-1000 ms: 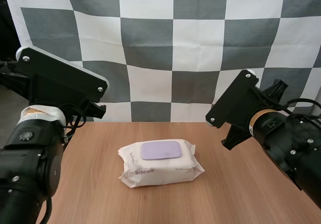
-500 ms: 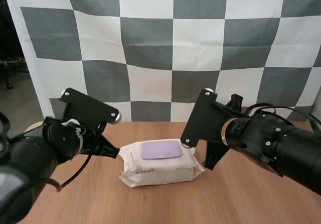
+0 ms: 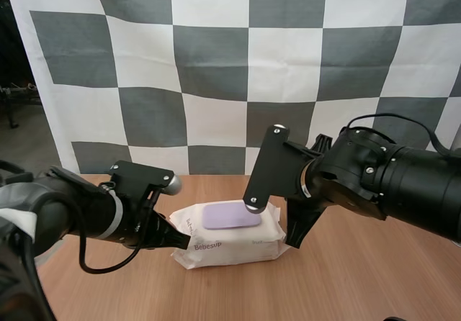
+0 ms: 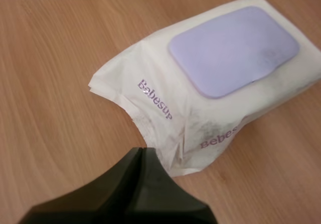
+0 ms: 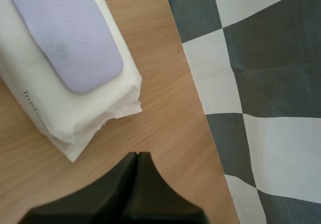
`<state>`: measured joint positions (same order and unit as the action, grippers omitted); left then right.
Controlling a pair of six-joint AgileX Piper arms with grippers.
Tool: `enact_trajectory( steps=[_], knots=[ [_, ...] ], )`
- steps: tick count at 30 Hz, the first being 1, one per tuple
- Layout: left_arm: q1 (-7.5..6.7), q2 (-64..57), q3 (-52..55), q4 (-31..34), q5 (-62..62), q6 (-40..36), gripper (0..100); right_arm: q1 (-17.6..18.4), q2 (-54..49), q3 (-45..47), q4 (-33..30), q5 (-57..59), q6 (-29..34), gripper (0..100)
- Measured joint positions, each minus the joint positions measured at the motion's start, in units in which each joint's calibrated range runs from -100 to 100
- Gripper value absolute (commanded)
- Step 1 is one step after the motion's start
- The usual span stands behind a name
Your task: Open the wet wipes lid
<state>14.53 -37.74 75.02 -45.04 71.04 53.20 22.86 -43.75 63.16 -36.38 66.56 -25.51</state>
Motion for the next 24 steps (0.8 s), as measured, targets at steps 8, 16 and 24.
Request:
enact_trajectory(
  steps=[8, 16, 24],
  knots=[
    [10.71, 0.0, -0.9, -5.5, 24.2, 13.9, 0, 0.0, 0.0, 0.0, 5.2, -5.7, -3.9, 0],
    [15.89, 0.1, -0.9, -5.6, 28.9, 25.2, 0, 0.0, 0.0, 0.0, 6.9, -6.5, -3.9, 0],
    [15.89, 5.2, 1.3, -10.2, 28.9, 28.2, 2, 0.0, 0.0, 0.0, 6.9, -6.9, -3.7, 0]
  ],
)
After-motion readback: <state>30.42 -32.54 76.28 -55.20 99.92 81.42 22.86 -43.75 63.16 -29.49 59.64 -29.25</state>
